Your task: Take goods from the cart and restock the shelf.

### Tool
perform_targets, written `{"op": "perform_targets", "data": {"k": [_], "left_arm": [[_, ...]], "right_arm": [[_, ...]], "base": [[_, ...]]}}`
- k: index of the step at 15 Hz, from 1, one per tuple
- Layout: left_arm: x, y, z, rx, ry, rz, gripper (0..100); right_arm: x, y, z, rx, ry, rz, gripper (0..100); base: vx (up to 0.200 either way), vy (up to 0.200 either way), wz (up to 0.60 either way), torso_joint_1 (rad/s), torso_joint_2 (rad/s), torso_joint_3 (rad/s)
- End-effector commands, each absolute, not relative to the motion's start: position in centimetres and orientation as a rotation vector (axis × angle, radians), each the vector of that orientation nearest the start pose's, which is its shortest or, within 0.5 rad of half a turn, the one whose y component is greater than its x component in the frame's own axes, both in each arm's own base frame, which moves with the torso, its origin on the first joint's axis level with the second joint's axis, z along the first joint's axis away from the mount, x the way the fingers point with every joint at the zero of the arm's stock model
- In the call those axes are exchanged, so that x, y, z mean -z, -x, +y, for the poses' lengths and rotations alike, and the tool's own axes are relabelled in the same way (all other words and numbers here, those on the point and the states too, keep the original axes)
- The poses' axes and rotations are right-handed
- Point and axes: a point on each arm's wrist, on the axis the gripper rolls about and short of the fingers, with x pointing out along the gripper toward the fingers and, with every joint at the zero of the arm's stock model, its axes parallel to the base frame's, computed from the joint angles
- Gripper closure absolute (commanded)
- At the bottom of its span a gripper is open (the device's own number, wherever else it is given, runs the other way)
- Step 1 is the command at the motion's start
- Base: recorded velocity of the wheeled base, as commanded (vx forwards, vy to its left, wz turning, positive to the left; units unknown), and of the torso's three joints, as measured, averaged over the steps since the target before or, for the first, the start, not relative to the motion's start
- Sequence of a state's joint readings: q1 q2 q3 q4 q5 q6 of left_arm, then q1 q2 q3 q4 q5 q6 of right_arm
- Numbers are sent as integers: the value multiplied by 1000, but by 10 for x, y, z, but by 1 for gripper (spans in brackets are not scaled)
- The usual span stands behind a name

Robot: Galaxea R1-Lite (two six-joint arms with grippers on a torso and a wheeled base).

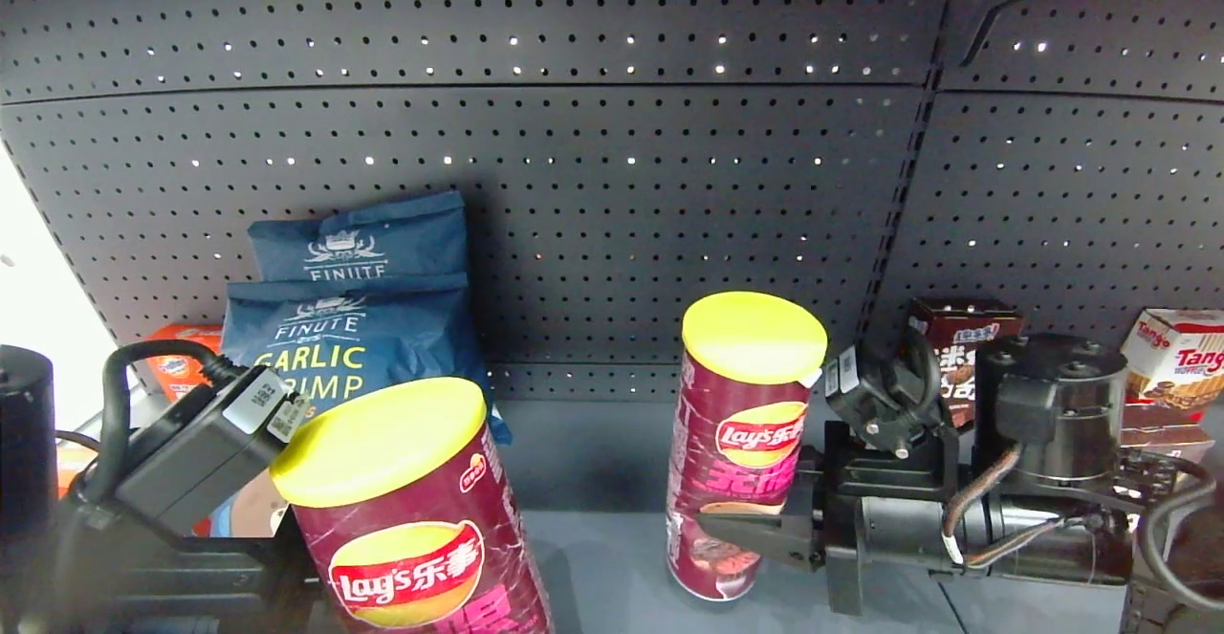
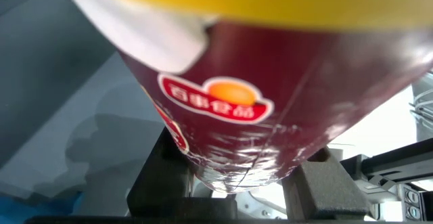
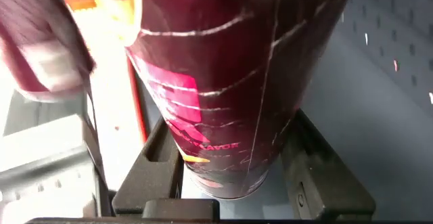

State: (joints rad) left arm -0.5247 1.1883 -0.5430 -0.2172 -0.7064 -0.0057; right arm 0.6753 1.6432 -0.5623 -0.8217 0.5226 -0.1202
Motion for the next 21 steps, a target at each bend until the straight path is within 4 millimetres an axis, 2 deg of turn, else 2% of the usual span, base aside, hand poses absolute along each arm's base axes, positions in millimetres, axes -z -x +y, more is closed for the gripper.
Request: {"op": "perform_targets", "data": {"k": [1, 8, 21], "left_arm": [[-194, -133, -94, 1209, 48, 457, 100], [-193, -133, -94, 1207, 48, 460, 100], [-193, -134, -92, 1194, 50, 458, 100]], "right_arm": [[-143, -193, 177, -1213, 115, 229, 100], [-129, -186, 173, -1214, 107, 268, 100], [-114, -196, 178, -1207, 107, 311, 100]], "base": [[0, 0, 0, 0, 0, 0], [0, 0, 0, 0, 0, 0], [0, 0, 0, 0, 0, 0]]}}
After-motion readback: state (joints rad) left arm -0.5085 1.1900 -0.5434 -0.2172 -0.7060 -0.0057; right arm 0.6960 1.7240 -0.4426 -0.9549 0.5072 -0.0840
